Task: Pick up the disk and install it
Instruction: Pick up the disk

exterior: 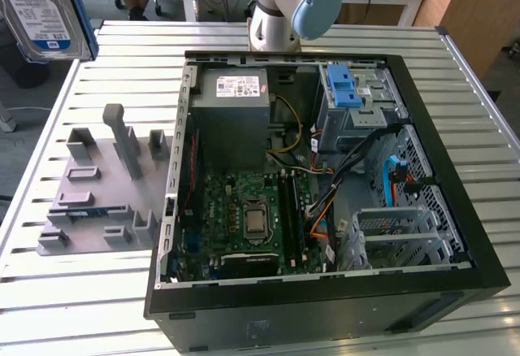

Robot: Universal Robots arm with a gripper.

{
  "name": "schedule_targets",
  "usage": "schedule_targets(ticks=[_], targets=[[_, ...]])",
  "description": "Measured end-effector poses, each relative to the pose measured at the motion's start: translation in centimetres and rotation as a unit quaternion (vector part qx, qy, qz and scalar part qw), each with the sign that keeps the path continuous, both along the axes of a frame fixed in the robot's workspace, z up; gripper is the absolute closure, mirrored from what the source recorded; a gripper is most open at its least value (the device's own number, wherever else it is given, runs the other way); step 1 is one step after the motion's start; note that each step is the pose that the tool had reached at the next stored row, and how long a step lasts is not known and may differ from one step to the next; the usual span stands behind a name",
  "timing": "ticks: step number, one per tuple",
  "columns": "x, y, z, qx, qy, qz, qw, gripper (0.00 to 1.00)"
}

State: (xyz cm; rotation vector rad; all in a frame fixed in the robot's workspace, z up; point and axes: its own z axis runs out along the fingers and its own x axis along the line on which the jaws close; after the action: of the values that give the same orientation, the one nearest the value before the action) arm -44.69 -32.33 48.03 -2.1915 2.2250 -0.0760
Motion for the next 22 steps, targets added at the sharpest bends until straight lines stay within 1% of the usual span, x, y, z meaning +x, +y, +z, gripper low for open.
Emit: schedule_targets(ticks=[8,16,20,22], targets=[[0.02,0.0,0.07,0.0,0.0,0.0,1.0,0.64],[0.48,0.0,0.07,0.0,-0.0001,0.0,1.0,0.64],[0.53,-0.06,0.07,0.0,0.0,0.0,1.0,0.64],[0.53,-0.16,0.07,0.0,0.0,0.0,1.0,0.64]])
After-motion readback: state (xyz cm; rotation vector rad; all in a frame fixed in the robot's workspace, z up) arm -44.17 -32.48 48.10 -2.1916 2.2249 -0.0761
